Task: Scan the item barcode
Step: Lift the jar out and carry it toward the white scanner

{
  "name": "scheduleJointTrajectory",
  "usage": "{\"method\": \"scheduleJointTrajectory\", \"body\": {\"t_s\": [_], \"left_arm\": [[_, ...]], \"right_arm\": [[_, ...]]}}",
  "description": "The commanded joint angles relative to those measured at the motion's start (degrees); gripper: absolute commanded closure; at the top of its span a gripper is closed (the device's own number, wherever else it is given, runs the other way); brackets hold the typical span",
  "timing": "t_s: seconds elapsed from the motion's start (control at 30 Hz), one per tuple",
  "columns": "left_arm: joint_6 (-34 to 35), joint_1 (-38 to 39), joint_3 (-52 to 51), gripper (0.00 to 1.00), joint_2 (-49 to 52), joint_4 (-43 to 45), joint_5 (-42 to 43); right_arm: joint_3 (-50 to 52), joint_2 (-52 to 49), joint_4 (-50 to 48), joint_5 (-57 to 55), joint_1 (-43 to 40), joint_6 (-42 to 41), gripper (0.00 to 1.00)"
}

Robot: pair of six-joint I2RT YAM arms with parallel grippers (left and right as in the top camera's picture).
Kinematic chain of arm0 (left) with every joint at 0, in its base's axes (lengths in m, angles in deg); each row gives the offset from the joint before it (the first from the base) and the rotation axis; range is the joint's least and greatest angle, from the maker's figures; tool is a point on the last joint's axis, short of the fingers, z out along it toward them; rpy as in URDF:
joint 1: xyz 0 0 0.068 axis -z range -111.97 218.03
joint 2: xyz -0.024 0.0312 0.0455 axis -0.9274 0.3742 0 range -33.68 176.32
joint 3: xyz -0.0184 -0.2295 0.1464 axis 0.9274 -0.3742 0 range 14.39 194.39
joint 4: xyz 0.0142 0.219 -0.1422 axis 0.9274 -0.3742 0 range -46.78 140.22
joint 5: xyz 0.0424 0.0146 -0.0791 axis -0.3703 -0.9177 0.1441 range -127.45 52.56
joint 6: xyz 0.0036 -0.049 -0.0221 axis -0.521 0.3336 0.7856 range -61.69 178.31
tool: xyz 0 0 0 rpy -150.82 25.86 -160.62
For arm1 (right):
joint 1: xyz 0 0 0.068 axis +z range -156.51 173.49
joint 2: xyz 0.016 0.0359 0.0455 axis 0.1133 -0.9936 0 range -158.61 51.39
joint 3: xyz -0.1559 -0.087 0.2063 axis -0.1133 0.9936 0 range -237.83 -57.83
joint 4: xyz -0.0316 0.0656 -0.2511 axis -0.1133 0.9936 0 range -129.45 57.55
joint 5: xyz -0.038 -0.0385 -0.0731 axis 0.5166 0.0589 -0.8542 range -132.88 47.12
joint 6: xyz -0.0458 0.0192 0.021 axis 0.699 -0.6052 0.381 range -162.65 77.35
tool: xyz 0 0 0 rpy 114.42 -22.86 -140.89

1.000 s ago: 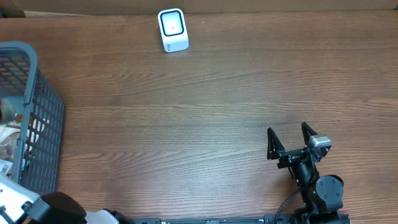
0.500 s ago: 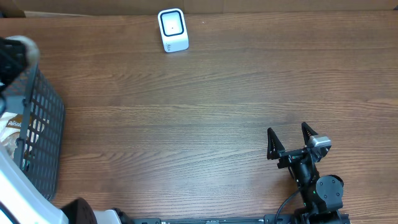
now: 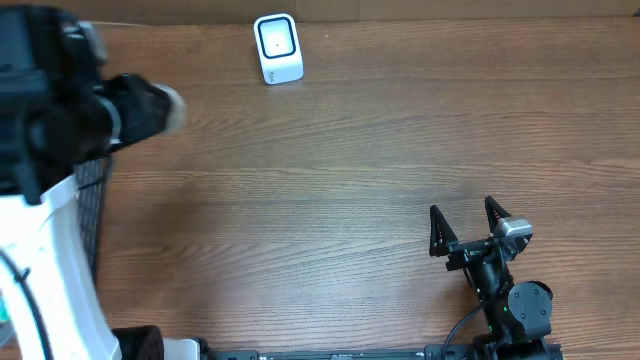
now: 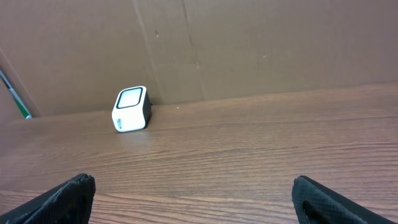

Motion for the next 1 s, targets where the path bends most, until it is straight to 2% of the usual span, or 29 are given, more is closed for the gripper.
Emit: {"method": "scheduleJointTrajectory", "body": {"t_s": [0.0,0.23,0.6,0.97], "left_arm": [[0.0,4.4,-4.4,0.52,2.0,0.8,-1.9],[2.4,11.3,-15.5,0.52,5.2,5.7,-2.7],[8.0,23.9,-32.7,0.5,11.3,20.2,-2.0],[10.1,35.1,-34.8,0.49,22.4,41.5,0.4]], "right_arm": [[0.6,0.6,-0.3,-0.3,0.0,0.1,0.0],[0.6,0.6,-0.3,-0.3,0.0,0.1,0.0],[0.6,0.6,-0.3,-0.3,0.0,0.1,0.0],[0.6,0.6,-0.3,-0.3,0.0,0.1,0.0]]}}
